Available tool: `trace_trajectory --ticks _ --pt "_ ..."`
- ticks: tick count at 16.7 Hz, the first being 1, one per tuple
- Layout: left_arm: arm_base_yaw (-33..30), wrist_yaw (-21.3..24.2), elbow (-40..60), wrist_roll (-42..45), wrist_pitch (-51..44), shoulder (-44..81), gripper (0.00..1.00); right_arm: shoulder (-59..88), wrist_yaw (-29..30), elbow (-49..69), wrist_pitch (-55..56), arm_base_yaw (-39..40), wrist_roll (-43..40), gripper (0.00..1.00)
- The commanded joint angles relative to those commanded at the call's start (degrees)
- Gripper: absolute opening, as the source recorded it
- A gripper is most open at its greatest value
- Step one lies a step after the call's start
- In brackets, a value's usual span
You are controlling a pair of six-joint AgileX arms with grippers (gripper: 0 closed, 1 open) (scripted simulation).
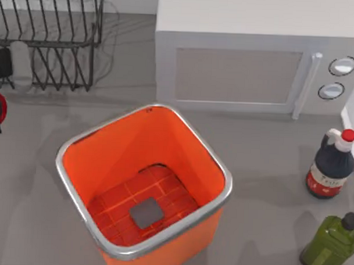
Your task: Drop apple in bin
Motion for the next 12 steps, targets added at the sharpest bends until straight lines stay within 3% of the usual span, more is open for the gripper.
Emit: trace_trajectory --ticks 5,12 --pt "-0.19 -0.05 8.78 -0.38 -11.03 -3.39 0.0 0.0 0.0 0.0 0.0 0.0 0.0 1.0" --pt "-2.09 -0.58 8.94 -1.76 -11.36 -3.62 0.0 0.0 0.0 0.0 0.0 0.0 0.0 1.0"
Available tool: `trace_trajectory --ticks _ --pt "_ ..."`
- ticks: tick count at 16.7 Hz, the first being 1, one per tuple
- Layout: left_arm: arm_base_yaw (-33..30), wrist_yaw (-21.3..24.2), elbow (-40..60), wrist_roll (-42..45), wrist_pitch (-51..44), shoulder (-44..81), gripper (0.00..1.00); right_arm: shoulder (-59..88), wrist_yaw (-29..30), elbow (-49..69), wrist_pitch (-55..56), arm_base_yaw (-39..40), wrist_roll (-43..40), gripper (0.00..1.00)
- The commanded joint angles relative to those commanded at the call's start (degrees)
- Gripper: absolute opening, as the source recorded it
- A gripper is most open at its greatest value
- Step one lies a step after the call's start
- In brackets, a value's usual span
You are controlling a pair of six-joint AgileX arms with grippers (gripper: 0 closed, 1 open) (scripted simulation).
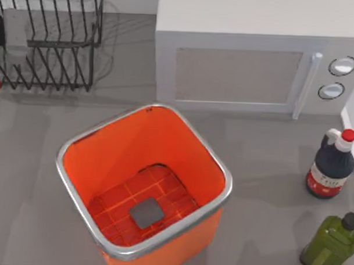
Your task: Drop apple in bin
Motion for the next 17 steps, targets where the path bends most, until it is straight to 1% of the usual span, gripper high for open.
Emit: trace_trajectory --ticks 2,4,9,11,14,17 --pt "-4.34 -1.04 -0.25 -2.68 -0.26 -0.36 0.0 0.0 0.0 0.0 0.0 0.0 0.0 1.0" --pt "-11.05 -2.49 -0.95 -6.48 -0.59 -0.97 0.0 0.0 0.0 0.0 0.0 0.0 0.0 1.0" --pt "-34.48 -6.75 -3.71 -18.28 -1.65 -2.94 0.0 0.0 0.0 0.0 0.0 0.0 0.0 1.0" --pt "-42.06 -8.4 -4.67 -22.74 -1.79 -3.96 0.0 0.0 0.0 0.0 0.0 0.0 0.0 1.0" --pt "-49.03 -10.37 -5.73 -27.75 -1.56 -5.48 0.0 0.0 0.0 0.0 0.0 0.0 0.0 1.0" --pt "-50.64 -10.95 -5.96 -29.06 -1.46 -5.92 0.0 0.0 0.0 0.0 0.0 0.0 0.0 1.0"
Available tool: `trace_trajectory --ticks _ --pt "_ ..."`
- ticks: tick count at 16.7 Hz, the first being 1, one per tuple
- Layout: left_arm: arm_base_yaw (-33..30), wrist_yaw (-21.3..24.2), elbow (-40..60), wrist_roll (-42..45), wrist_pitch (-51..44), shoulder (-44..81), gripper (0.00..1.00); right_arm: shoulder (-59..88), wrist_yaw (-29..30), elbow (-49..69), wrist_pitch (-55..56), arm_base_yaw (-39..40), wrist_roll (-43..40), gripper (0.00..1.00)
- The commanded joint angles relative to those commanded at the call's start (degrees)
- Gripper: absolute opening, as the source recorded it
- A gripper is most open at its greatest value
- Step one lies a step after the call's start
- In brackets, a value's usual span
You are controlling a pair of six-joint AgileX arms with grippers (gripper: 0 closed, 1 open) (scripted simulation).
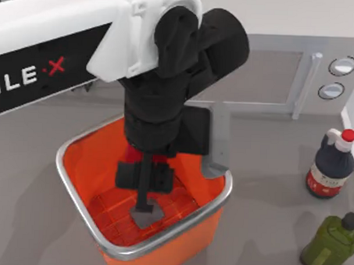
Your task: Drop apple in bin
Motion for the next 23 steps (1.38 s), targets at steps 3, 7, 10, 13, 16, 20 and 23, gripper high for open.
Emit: trace_trajectory --ticks 3,7,10,13,16,20,23 --pt "0.48 -0.55 0.38 0.59 0.04 0.11 0.0 0.0 0.0 0.0 0.0 0.0 0.0 1.0" --pt "1.19 -0.33 -3.61 0.57 4.33 0.27 0.0 0.0 0.0 0.0 0.0 0.0 0.0 1.0" --pt "1.53 -0.21 -10.75 1.23 12.02 0.75 0.0 0.0 0.0 0.0 0.0 0.0 0.0 1.0" --pt "1.68 -0.02 -14.14 1.71 15.67 1.29 0.0 0.0 0.0 0.0 0.0 0.0 0.0 1.0" --pt "1.68 -0.01 -14.21 1.72 15.74 1.31 0.0 0.0 0.0 0.0 0.0 0.0 0.0 1.0" --pt "1.68 -0.01 -14.21 1.72 15.74 1.31 0.23 0.0 0.0 0.0 0.0 0.0 0.0 1.0" --pt "1.68 -0.01 -14.21 1.72 15.74 1.31 0.45 0.0 0.0 0.0 0.0 0.0 0.0 1.0"
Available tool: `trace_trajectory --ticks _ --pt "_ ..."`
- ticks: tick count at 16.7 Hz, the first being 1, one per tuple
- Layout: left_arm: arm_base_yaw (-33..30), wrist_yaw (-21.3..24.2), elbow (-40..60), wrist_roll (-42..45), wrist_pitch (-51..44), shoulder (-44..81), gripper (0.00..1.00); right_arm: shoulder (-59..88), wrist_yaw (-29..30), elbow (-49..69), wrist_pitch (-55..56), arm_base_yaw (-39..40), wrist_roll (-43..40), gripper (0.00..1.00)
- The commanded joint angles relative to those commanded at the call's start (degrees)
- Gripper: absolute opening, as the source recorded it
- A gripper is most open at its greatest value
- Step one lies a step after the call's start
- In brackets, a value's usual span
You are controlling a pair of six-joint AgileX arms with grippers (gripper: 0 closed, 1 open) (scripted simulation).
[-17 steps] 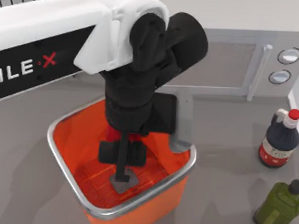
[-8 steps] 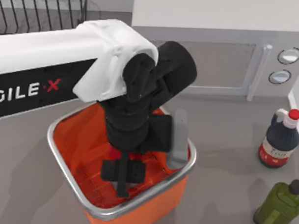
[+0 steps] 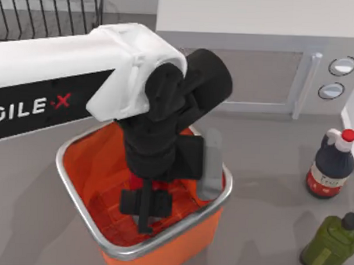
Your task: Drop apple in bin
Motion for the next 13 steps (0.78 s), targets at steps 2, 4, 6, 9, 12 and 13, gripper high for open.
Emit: trace_trajectory --ticks 2,4,6,9,12,13 --pt "0.0 0.0 0.0 0.0 0.0 0.0 0.6 0.0 0.0 0.0 0.0 0.0 0.0 1.0" --pt "0.0 0.0 0.0 0.0 0.0 0.0 0.75 0.0 0.0 0.0 0.0 0.0 0.0 1.0" --pt "0.0 0.0 0.0 0.0 0.0 0.0 0.9 0.0 0.0 0.0 0.0 0.0 0.0 1.0" --pt "0.0 0.0 0.0 0.0 0.0 0.0 1.0 0.0 0.0 0.0 0.0 0.0 0.0 1.0" --pt "0.0 0.0 0.0 0.0 0.0 0.0 1.0 0.0 0.0 0.0 0.0 0.0 0.0 1.0" --pt "0.0 0.0 0.0 0.0 0.0 0.0 1.0 0.0 0.0 0.0 0.0 0.0 0.0 1.0"
